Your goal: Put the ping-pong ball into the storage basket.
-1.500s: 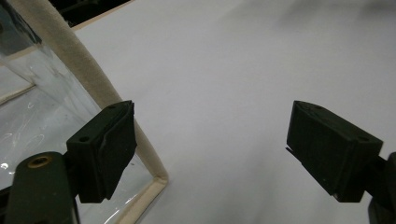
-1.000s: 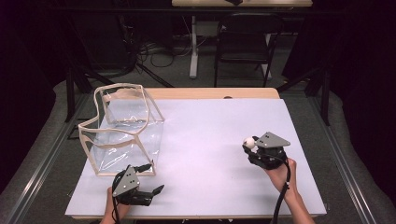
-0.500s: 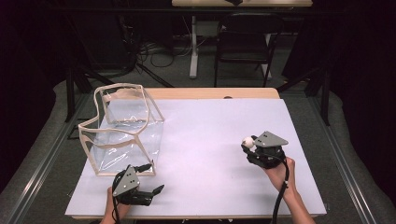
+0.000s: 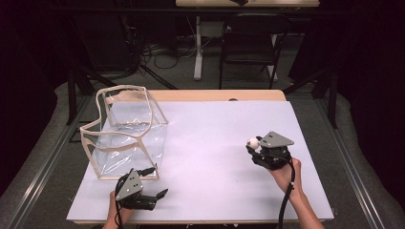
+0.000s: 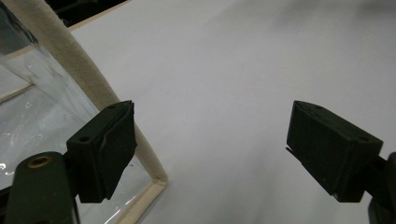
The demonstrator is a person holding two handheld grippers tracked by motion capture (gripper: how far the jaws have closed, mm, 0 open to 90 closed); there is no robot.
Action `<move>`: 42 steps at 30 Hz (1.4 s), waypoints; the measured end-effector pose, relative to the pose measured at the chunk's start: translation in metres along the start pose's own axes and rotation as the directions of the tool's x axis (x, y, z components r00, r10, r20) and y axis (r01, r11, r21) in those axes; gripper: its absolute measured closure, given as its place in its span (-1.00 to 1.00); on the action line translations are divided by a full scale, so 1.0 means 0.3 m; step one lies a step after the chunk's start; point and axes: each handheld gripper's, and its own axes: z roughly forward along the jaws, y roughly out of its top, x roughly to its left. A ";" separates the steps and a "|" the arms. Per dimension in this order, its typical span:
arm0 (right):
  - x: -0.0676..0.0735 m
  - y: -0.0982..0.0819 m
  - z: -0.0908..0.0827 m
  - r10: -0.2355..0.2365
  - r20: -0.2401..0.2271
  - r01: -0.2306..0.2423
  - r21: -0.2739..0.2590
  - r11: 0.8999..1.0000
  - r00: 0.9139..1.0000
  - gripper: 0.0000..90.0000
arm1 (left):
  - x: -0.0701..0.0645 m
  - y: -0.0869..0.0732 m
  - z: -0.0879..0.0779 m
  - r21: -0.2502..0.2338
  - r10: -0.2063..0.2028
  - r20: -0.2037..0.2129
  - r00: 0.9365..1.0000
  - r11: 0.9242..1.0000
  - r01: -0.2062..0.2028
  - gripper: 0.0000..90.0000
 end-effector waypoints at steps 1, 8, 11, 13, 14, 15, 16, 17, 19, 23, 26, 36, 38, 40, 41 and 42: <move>0.000 0.003 0.001 -0.001 0.000 0.001 -0.004 1.000 1.000 0.12 | 0.000 0.000 0.000 0.000 -0.001 0.000 1.000 1.000 0.001 -0.64; 0.004 0.026 0.002 -0.012 -0.002 0.012 -0.011 1.000 1.000 0.12 | 0.000 0.000 0.000 0.001 -0.002 -0.001 1.000 1.000 0.002 -0.64; 0.005 0.033 0.005 -0.017 -0.003 0.017 -0.014 1.000 1.000 0.12 | 0.000 0.000 0.000 0.000 -0.001 -0.001 1.000 1.000 0.001 -0.64; 0.007 0.037 0.006 -0.019 -0.004 0.019 -0.011 1.000 1.000 0.12 | 0.000 0.000 0.000 0.003 -0.001 -0.002 1.000 1.000 0.001 -0.64; 0.007 0.039 0.008 -0.021 -0.005 0.021 -0.015 1.000 1.000 0.12 | 0.000 0.000 0.000 0.003 0.000 -0.001 1.000 1.000 0.000 -0.64; 0.008 0.042 0.008 -0.023 -0.005 0.023 -0.016 1.000 1.000 0.12 | 0.000 0.000 0.000 0.002 0.000 0.000 1.000 1.000 0.000 -0.64; 0.009 0.044 0.009 -0.024 -0.005 0.024 -0.017 1.000 1.000 0.12 | 0.000 0.000 0.000 0.004 -0.001 -0.001 1.000 1.000 0.001 -0.64; 0.010 0.046 0.010 -0.025 -0.005 0.025 -0.018 1.000 1.000 0.12 | 0.000 -0.001 0.000 0.002 -0.002 0.000 1.000 1.000 0.002 -0.64; 0.011 0.050 0.011 -0.027 -0.007 0.027 -0.017 0.999 1.000 0.12 | 0.000 -0.001 0.000 0.001 0.000 0.000 1.000 1.000 0.000 -0.64; 0.019 0.061 0.012 -0.037 -0.008 0.037 -0.023 0.999 0.999 0.12 | 0.000 -0.001 0.000 0.002 -0.001 0.000 1.000 1.000 0.001 -0.64; 0.024 0.069 0.014 -0.043 -0.012 0.043 -0.025 0.999 0.999 0.12 | 0.000 -0.001 0.000 0.001 -0.001 -0.001 1.000 1.000 0.001 -0.64; 0.033 0.096 0.019 -0.060 -0.021 0.059 -0.037 0.998 0.998 0.12 | 0.000 -0.001 0.000 0.003 -0.002 0.000 1.000 1.000 0.002 -0.64; 0.036 0.100 0.021 -0.065 -0.023 0.064 -0.038 0.997 0.998 0.12 | 0.000 -0.001 0.000 0.003 -0.001 0.000 1.000 1.000 0.001 -0.64; 0.040 0.104 0.023 -0.064 -0.026 0.063 -0.037 0.997 0.998 0.12 | 0.000 -0.001 0.000 0.003 -0.001 0.000 1.000 1.000 0.001 -0.64; 0.041 0.105 0.025 -0.065 -0.028 0.064 -0.039 0.997 0.997 0.12 | 0.000 -0.001 0.000 0.004 -0.001 0.000 1.000 1.000 0.001 -0.64; 0.042 0.106 0.027 -0.066 -0.030 0.065 -0.040 0.997 0.997 0.12 | 0.000 -0.001 -0.001 0.005 -0.001 -0.001 1.000 1.000 0.001 -0.64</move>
